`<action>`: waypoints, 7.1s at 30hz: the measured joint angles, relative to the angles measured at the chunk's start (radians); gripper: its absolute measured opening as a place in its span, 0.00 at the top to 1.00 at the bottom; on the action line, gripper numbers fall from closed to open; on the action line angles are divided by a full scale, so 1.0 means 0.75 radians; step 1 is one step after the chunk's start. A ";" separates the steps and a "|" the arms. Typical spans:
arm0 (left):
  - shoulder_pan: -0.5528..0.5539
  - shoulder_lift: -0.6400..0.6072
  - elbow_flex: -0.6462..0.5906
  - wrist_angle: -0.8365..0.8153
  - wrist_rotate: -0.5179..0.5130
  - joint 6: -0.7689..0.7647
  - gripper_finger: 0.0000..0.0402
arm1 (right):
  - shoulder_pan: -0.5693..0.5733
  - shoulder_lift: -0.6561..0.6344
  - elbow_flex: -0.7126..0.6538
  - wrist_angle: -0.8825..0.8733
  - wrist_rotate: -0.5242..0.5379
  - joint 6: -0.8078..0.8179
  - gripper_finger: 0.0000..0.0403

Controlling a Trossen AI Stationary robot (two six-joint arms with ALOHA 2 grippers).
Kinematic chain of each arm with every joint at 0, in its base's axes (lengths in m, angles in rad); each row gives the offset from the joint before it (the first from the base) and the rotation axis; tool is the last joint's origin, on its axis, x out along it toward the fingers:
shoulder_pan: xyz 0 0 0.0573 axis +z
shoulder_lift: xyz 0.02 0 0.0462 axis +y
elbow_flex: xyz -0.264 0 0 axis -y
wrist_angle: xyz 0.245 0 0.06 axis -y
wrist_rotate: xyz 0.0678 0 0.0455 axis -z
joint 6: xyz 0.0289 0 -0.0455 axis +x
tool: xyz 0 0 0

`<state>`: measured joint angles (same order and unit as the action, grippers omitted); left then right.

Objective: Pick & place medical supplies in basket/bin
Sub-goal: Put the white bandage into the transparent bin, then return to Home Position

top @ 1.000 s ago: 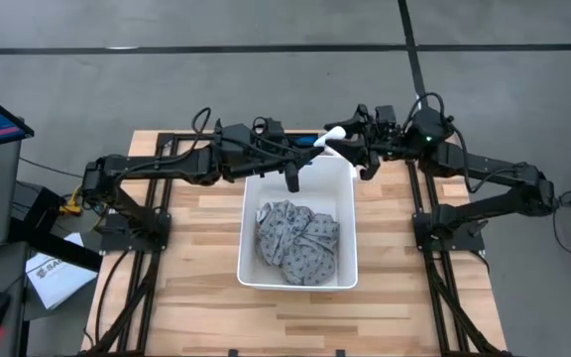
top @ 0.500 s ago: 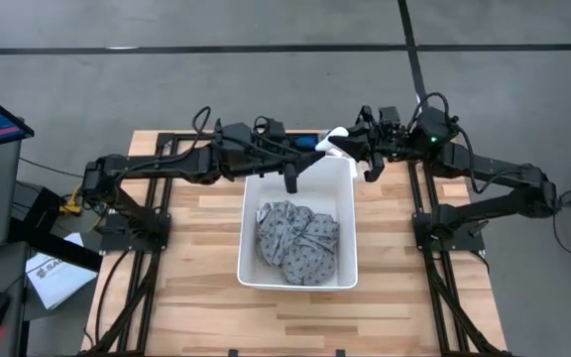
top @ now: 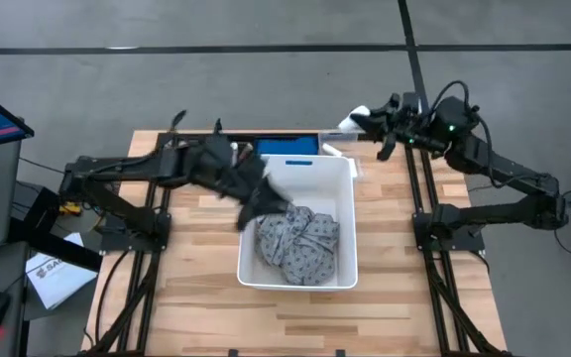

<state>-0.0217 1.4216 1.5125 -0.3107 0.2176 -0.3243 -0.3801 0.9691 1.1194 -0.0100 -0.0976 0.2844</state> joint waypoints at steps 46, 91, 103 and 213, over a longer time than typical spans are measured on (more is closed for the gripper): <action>-0.719 -0.366 -0.874 -0.554 -0.612 -1.399 0.73 | -0.704 0.735 -0.180 -0.585 -0.186 0.015 0.92; -0.949 -0.805 -0.941 -0.931 -1.250 -1.316 0.80 | -0.571 -0.110 -0.178 -0.697 -0.414 0.096 0.71; -0.604 -1.312 -1.419 -0.062 -1.195 -0.346 0.98 | -0.331 -0.313 -0.178 -0.660 -0.317 0.224 0.73; -0.136 -1.619 -2.007 0.545 -0.509 0.177 0.99 | 0.413 -1.288 -1.482 0.149 -0.044 -0.207 0.73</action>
<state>-0.1238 0.2077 0.0071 0.0978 -0.1642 -0.1913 -0.0705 0.0035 0.0080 0.1018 -0.1307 0.1288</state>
